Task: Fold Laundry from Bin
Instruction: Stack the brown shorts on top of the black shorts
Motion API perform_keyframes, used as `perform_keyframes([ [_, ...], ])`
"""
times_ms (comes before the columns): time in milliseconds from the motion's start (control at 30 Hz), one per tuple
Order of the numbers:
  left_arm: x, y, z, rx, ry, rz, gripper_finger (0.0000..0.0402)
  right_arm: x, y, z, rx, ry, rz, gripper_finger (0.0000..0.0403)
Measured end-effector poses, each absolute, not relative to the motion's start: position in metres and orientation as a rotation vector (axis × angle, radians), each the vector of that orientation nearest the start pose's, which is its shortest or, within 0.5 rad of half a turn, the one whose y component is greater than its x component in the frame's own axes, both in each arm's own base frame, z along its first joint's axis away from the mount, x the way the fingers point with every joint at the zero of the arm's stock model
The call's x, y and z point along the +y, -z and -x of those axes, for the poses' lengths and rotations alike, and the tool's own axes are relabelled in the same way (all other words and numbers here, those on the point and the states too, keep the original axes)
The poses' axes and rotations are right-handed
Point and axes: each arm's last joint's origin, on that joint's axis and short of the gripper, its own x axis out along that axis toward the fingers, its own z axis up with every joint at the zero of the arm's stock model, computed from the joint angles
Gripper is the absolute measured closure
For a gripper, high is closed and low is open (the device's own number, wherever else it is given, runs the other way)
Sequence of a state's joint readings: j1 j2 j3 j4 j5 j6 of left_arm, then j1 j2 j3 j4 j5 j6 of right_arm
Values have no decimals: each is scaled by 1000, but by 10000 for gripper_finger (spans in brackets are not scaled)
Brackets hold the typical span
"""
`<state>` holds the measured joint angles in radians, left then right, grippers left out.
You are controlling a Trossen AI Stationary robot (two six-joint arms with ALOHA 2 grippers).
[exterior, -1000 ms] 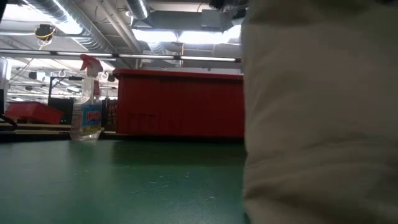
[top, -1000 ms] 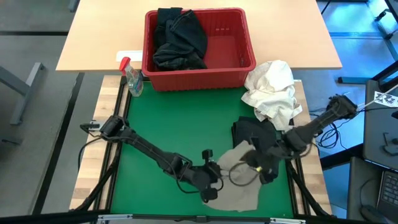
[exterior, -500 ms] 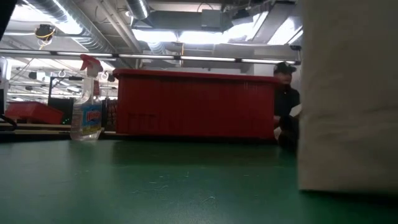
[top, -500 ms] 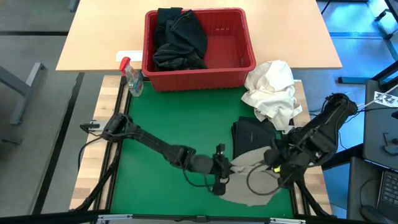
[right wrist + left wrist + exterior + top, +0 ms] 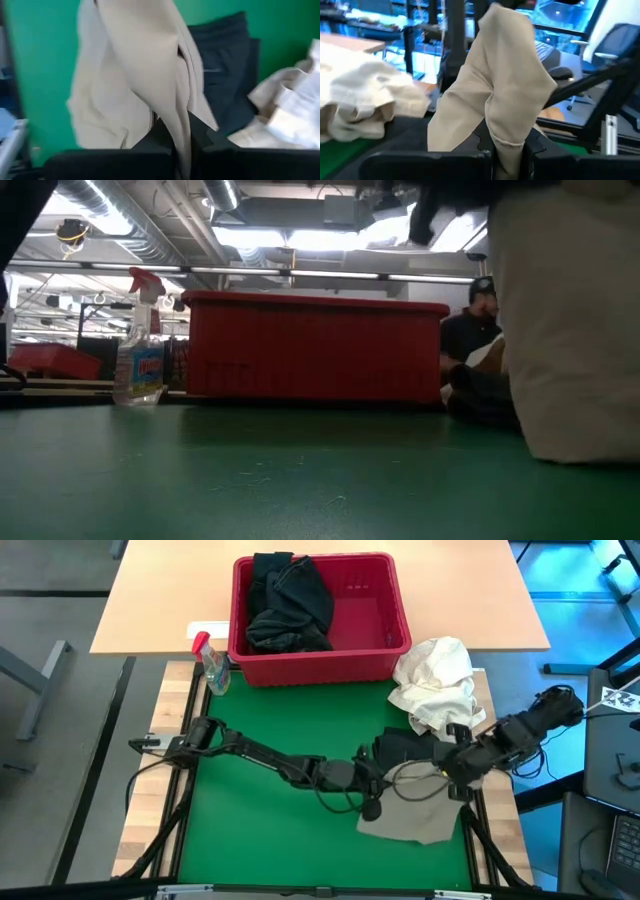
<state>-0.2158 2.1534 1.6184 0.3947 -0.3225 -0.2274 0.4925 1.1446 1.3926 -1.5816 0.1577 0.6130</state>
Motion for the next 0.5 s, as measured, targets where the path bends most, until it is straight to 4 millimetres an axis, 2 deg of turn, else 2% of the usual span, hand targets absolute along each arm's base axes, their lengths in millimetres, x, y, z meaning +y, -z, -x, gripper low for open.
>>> perform_keyframes([
  [100, -82, -228, -496, 140, -157, 192, 376, 57, -355, -143, 1325, 156, -67, 394],
  [300, -49, -224, -500, 165, -228, 193, 376, 38, -318, -149, 1407, 330, 39, 365],
  [400, -38, -224, -501, 161, -244, 213, 376, 29, -300, -149, 1419, 461, 78, 356],
  [500, -32, -222, -502, 180, -246, 217, 364, 25, -286, -149, 1451, 496, 89, 340],
])
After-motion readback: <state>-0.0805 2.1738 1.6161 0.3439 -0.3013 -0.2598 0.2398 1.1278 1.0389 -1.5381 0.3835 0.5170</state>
